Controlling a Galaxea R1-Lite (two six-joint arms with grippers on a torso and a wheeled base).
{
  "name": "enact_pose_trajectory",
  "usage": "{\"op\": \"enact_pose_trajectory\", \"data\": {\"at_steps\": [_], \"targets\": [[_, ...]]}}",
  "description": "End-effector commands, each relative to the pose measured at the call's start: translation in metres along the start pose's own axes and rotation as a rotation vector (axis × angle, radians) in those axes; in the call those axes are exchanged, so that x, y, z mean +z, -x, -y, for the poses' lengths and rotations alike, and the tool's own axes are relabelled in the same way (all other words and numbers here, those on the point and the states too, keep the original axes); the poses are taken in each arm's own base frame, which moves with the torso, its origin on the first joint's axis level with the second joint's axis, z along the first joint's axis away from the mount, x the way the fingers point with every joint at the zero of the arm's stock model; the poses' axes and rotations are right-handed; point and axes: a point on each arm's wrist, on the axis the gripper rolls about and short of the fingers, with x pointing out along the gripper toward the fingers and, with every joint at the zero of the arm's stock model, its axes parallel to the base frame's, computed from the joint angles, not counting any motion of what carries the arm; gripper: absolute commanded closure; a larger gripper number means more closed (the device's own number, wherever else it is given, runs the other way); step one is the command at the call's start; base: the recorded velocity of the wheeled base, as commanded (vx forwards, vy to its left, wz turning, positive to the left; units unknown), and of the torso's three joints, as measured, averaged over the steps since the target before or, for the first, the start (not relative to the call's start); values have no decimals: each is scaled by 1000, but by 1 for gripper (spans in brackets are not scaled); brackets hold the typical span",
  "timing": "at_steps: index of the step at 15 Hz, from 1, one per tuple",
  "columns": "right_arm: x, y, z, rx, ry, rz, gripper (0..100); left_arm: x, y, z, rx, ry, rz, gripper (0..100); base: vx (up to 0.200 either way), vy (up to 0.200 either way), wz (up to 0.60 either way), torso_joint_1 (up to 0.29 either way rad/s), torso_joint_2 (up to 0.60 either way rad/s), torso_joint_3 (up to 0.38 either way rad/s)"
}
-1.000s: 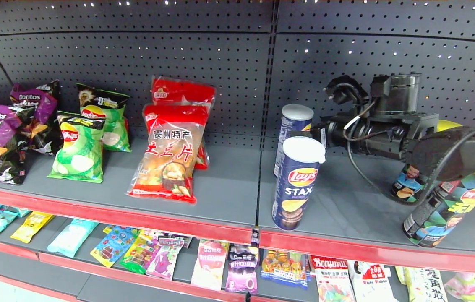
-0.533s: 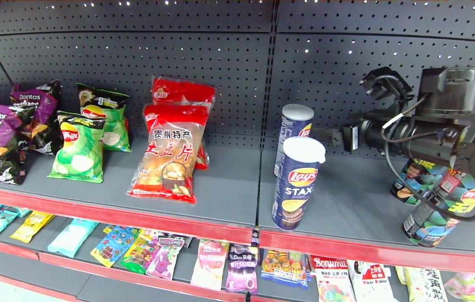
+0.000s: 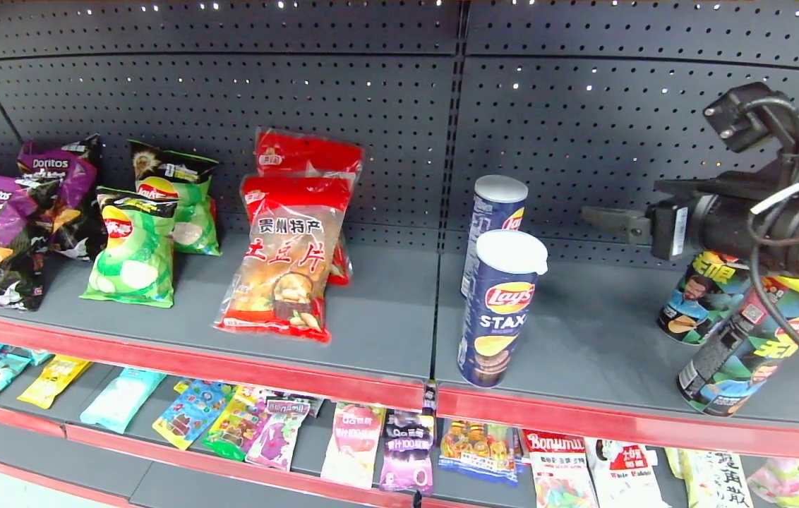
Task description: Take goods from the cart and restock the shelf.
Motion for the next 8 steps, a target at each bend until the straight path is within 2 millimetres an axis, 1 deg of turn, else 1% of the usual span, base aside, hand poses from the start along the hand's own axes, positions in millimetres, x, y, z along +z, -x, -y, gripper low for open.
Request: {"op": "enact_pose_trajectory", "data": {"at_steps": [1, 3, 4, 5, 6, 8], "targets": [[11, 49, 3, -9, 0, 45, 0, 0, 0, 0, 0, 0, -1, 0, 0, 0, 0, 0, 0, 0], [12, 75, 3, -14, -1, 68, 0, 0, 0, 0, -1, 0, -2, 0, 0, 0, 0, 0, 0, 0], [6, 104, 3, -19, -1, 76, 0, 0, 0, 0, -4, -1, -2, 0, 0, 0, 0, 0, 0, 0], [3, 117, 3, -22, -2, 79, 0, 0, 0, 0, -7, -1, -1, 0, 0, 0, 0, 0, 0, 0], [-4, 159, 3, -32, -9, 83, 0, 0, 0, 0, -23, 1, 1, 0, 0, 0, 0, 0, 0, 0], [-30, 228, -1, -54, -38, 55, 0, 1, -2, 0, -34, 1, -7, 0, 0, 0, 0, 0, 0, 0]]}}
